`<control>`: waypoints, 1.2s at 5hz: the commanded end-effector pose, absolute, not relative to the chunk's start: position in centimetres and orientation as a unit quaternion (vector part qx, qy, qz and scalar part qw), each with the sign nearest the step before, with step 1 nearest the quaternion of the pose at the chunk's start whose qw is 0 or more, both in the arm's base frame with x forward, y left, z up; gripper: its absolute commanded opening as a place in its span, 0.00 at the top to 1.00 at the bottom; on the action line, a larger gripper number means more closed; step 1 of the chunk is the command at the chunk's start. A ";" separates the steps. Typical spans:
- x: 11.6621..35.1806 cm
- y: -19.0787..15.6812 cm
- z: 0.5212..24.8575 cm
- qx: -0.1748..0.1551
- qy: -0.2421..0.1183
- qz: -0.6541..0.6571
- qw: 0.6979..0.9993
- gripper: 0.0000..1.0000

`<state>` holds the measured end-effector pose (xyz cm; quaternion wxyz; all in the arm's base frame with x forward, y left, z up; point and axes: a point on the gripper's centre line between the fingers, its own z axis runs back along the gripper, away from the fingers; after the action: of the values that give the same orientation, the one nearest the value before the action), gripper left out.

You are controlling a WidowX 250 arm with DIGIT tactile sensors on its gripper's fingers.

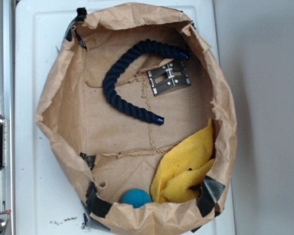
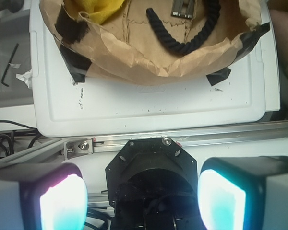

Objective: Grab the blue rope.

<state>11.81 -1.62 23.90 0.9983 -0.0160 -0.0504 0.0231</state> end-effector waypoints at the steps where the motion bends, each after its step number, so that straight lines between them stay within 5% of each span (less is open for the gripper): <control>1: 19.2 -0.7 23.4 -0.002 -0.050 0.071 0.996 0.00; 2: 21.3 1.9 22.4 -0.025 -0.072 0.099 0.992 0.00; 3: 22.8 5.7 20.8 -0.054 -0.163 0.202 0.964 0.00; 6: 23.4 7.8 19.8 -0.078 -0.175 0.253 0.948 0.00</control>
<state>23.77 6.72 18.91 0.9537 -0.0819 -0.1605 0.2408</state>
